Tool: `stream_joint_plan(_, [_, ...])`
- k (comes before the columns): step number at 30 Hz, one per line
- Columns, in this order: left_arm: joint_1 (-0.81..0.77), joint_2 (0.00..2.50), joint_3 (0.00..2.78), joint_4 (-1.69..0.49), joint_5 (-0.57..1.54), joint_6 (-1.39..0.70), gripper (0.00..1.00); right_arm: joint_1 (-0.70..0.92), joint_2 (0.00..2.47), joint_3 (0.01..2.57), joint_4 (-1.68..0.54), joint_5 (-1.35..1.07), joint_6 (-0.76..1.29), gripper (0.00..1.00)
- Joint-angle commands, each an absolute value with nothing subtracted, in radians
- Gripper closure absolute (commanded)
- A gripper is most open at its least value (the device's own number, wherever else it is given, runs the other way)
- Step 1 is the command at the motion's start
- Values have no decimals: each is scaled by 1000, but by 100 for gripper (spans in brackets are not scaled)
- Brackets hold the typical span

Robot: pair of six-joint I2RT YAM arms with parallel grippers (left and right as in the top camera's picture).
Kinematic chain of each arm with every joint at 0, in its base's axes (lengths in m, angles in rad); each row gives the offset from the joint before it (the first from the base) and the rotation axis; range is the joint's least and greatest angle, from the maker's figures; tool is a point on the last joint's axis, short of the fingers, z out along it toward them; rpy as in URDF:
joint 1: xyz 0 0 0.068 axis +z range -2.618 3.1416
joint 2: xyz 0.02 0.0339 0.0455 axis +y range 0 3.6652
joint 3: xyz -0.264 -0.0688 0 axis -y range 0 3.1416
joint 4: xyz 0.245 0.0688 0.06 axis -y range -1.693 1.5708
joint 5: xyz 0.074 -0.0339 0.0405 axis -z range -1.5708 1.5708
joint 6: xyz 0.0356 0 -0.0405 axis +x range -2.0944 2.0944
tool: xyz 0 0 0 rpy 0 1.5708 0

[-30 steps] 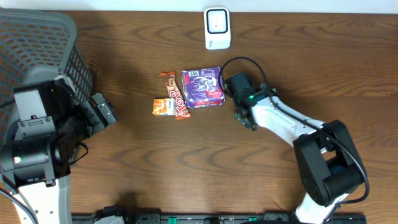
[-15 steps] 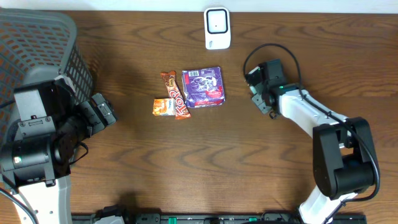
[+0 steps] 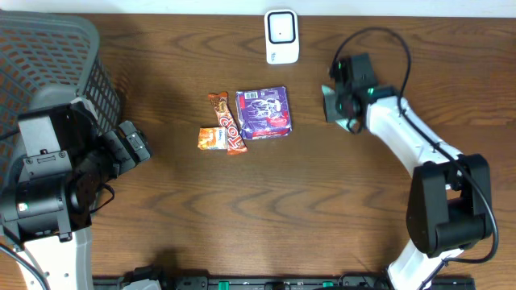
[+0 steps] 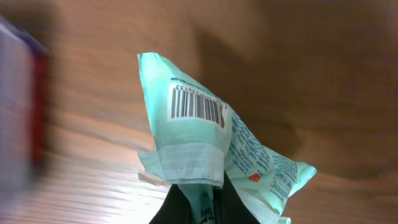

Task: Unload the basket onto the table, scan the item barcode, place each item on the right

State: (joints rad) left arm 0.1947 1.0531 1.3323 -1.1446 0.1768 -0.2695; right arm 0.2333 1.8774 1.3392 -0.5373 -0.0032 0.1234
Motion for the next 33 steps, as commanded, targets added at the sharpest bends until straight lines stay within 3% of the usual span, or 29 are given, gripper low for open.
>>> stream_joint_plan(1, [198, 1053, 1342, -1144, 171, -274, 2, 215, 1853, 1461, -566, -233, 283, 99])
stream_joint_plan(8, [198, 1053, 1342, -1144, 171, -274, 2, 94, 1874, 1441, -569, -651, 461, 99])
stream_joint_plan(14, [198, 1053, 1342, -1144, 171, -274, 2, 13, 1913, 1247, -406, -937, 550, 99])
stream_joint_plan(17, [198, 1053, 1342, -1144, 171, -274, 2, -31, 1915, 1183, -374, -871, 552, 99])
stream_joint_plan(22, [198, 1053, 1342, -1144, 171, -274, 2, -109, 1910, 1177, -445, -544, 535, 98])
stream_joint_plan(25, [198, 1053, 1342, -1144, 171, -274, 2, -145, 1909, 1193, -485, -446, 484, 79])
stream_joint_plan(31, [198, 1053, 1342, -1144, 171, -274, 2, -189, 1909, 1331, -658, -310, 384, 69])
stream_joint_plan(33, [198, 1053, 1342, -1144, 171, -274, 2, -189, 1909, 1410, -749, -235, 361, 61])
